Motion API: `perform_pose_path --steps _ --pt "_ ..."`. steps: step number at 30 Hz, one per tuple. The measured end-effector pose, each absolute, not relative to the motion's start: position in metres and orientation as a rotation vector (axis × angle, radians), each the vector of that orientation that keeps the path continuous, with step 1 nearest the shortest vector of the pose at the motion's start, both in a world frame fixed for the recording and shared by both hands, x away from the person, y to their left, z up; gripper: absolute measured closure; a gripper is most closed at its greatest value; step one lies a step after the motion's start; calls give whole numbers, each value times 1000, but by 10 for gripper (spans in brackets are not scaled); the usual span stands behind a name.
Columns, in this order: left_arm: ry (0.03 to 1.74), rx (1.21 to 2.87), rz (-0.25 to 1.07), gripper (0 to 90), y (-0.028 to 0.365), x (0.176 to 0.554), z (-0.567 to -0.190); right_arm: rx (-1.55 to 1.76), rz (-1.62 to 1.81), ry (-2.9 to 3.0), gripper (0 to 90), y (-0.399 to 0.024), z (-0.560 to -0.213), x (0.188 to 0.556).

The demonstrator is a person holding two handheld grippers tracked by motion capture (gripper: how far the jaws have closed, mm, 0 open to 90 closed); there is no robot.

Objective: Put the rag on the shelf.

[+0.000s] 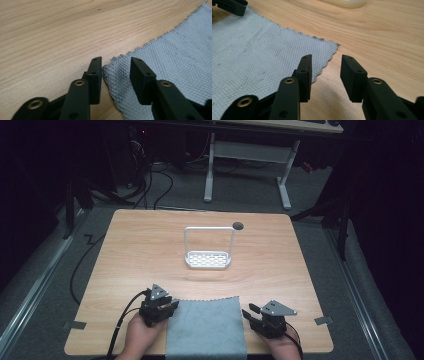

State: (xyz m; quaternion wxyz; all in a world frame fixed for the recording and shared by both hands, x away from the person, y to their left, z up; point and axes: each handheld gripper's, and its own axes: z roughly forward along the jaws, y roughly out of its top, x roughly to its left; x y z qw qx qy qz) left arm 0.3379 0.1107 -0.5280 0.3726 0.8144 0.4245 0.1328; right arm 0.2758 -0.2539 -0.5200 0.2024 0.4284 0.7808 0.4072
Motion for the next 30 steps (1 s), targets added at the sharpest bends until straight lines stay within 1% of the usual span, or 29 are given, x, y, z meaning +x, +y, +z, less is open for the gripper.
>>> perform_pose_path --steps 2,3,6,9,11,14,20,21,22,27,30 --pt "1090 2070 356 743 111 335 -530 1194 1127 2181 589 -253 -520 277" --pt "1090 2056 358 756 113 334 -531 1189 1128 2181 581 -254 -520 277" --pt "1075 2055 357 835 116 333 -532 1202 1138 2186 553 -252 -521 279" --pt "1058 2052 311 881 120 335 -533 1217 1149 2190 523 -248 -520 281" --pt "1032 2048 288 888 121 334 -534 1233 1162 2186 520 -244 -518 284" --pt "1025 2048 268 888 122 335 -534 1235 1150 2180 562 -233 -515 291" --pt "1035 2034 238 889 124 337 -534 1236 1055 2202 571 -217 -518 310" --pt "1035 2030 231 889 125 338 -535 1274 1004 2212 575 -214 -522 324" --pt "1035 2029 228 889 125 338 -535 1281 984 2221 588 -213 -524 328" --pt "1042 2022 217 889 126 338 -535 1284 954 2223 601 -211 -530 329" --pt "1044 2020 212 890 127 338 -535 1267 953 2219 589 -213 -530 326"
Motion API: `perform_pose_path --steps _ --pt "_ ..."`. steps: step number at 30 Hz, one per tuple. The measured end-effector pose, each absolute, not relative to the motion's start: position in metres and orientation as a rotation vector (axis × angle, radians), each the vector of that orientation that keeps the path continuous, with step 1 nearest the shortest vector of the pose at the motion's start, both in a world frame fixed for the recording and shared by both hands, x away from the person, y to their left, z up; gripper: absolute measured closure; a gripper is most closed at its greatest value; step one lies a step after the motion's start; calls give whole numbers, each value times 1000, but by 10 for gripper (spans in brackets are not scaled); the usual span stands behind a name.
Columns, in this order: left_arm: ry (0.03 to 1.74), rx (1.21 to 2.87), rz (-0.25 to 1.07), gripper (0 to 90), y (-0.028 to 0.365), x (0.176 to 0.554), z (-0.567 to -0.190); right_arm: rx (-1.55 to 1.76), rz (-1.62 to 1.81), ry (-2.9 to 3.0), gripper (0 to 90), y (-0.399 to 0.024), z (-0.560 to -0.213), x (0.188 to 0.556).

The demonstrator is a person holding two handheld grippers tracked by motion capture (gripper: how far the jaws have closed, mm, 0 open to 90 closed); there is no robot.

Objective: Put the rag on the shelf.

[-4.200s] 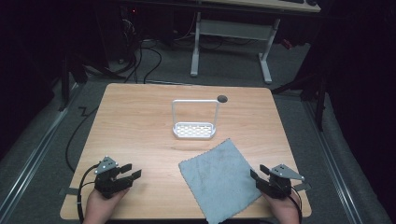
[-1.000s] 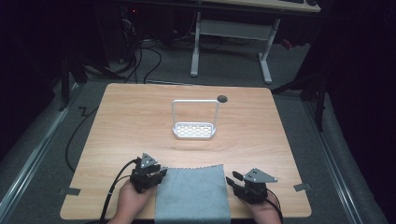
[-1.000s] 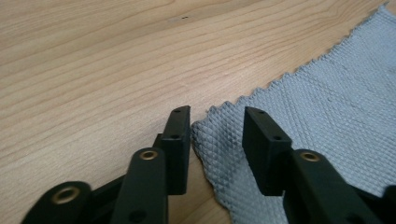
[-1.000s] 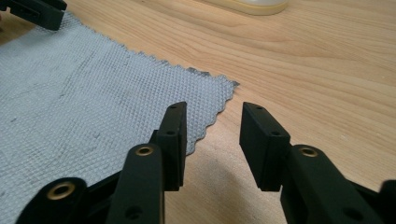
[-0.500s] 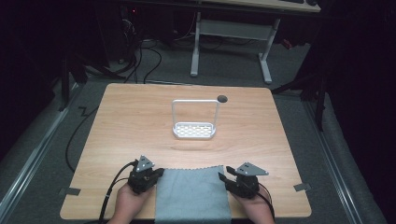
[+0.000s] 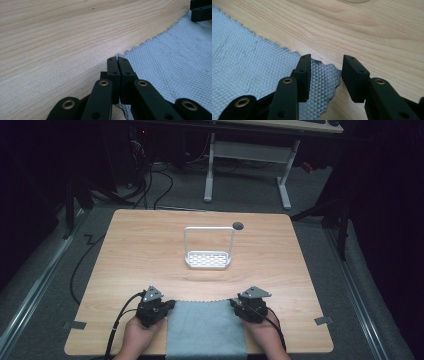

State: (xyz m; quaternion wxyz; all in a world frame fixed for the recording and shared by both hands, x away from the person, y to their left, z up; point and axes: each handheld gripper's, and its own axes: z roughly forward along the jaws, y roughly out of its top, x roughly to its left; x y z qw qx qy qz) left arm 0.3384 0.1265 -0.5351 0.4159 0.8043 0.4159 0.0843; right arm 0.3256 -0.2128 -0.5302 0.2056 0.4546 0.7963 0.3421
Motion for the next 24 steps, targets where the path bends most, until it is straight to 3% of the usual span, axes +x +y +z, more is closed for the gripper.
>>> perform_pose_path --steps 7,15,24 --pt "1036 2025 215 890 126 339 -535 1260 967 2225 635 -215 -531 320" --pt "1036 2018 209 890 126 339 -535 1192 985 2264 879 -210 -531 316" --pt "1001 1935 223 891 130 335 -527 1162 1083 2233 890 -210 -524 312"
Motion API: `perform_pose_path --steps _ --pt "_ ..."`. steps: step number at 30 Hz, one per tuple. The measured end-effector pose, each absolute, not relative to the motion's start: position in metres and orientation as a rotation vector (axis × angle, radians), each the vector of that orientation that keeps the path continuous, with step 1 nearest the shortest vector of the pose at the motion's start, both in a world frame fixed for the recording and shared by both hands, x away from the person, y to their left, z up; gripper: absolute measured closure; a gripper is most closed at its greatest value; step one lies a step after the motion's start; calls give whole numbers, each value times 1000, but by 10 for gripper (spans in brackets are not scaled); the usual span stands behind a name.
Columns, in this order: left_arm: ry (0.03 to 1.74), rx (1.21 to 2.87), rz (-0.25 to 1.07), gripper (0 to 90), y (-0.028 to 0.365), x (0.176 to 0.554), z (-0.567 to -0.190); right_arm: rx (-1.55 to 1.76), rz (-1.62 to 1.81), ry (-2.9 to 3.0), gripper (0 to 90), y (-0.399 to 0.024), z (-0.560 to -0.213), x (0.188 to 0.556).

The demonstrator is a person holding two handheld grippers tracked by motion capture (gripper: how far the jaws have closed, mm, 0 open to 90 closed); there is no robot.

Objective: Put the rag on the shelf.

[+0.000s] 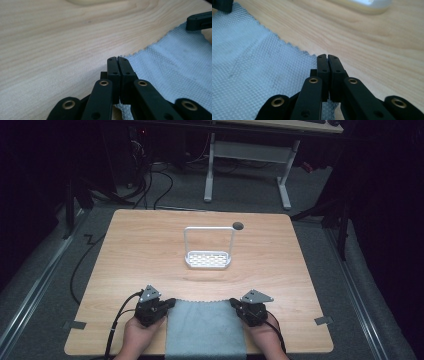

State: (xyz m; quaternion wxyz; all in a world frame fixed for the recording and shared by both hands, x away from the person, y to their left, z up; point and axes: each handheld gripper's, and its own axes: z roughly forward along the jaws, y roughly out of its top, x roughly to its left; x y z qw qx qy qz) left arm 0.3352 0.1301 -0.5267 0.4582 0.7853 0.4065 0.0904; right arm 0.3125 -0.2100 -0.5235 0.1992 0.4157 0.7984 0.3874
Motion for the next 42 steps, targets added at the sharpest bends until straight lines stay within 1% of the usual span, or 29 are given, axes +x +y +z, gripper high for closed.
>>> perform_pose_path --steps 9,13,18,23,35,42 --pt "949 1861 260 893 132 328 -511 1122 1184 2151 890 -213 -505 304" --pt "911 1862 296 898 130 323 -503 1101 1205 2121 890 -213 -501 300" --pt "902 1853 309 897 129 321 -499 1088 1227 2114 892 -210 -498 297" --pt "868 1824 326 897 132 322 -486 1075 1222 2067 892 -209 -488 296" --pt "821 1704 441 897 142 324 -450 1000 1281 1943 893 -206 -446 296" --pt "814 1643 455 898 139 333 -429 962 1332 1882 894 -207 -425 305"
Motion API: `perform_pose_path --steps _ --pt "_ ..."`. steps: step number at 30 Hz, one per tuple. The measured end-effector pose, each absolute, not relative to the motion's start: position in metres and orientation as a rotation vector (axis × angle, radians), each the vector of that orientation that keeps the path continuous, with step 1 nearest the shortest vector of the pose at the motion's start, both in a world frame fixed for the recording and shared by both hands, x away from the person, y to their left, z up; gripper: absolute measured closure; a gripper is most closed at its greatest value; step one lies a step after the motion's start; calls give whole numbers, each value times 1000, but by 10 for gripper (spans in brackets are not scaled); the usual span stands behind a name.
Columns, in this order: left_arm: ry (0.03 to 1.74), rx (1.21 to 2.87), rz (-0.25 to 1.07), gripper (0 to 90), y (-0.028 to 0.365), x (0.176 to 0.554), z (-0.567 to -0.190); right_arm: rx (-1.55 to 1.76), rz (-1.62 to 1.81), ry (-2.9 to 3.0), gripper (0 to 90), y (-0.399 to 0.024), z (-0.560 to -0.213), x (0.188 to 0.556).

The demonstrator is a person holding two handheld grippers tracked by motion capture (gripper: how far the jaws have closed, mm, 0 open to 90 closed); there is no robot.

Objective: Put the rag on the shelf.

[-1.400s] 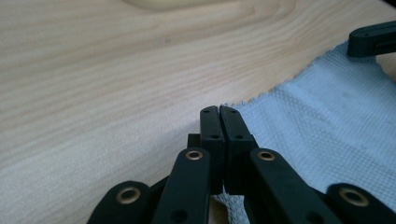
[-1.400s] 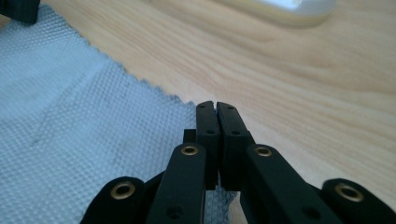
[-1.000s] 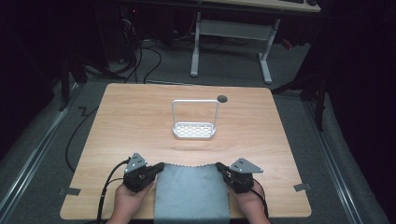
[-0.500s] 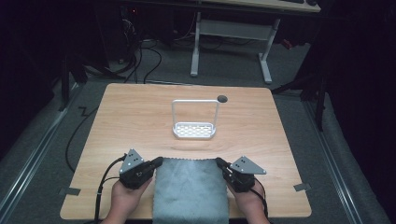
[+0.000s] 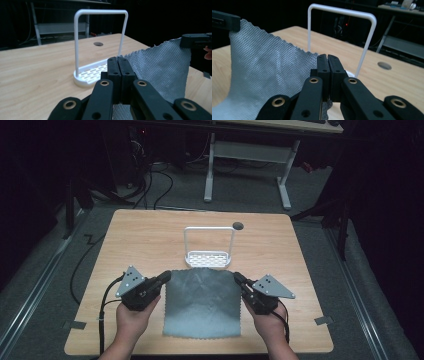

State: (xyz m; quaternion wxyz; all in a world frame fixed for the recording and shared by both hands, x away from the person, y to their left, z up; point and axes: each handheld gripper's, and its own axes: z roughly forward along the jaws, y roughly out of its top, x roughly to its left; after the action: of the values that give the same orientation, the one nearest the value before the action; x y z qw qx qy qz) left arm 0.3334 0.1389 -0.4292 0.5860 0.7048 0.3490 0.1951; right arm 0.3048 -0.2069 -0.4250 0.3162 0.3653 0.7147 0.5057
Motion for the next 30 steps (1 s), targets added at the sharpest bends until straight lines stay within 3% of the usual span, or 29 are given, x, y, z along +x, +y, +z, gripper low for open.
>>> perform_pose_path --steps 18,30 --pt "778 1519 582 899 136 365 -375 918 1450 1738 894 -216 -373 334" --pt "759 1531 658 898 127 397 -369 977 1435 1720 895 -223 -363 369"
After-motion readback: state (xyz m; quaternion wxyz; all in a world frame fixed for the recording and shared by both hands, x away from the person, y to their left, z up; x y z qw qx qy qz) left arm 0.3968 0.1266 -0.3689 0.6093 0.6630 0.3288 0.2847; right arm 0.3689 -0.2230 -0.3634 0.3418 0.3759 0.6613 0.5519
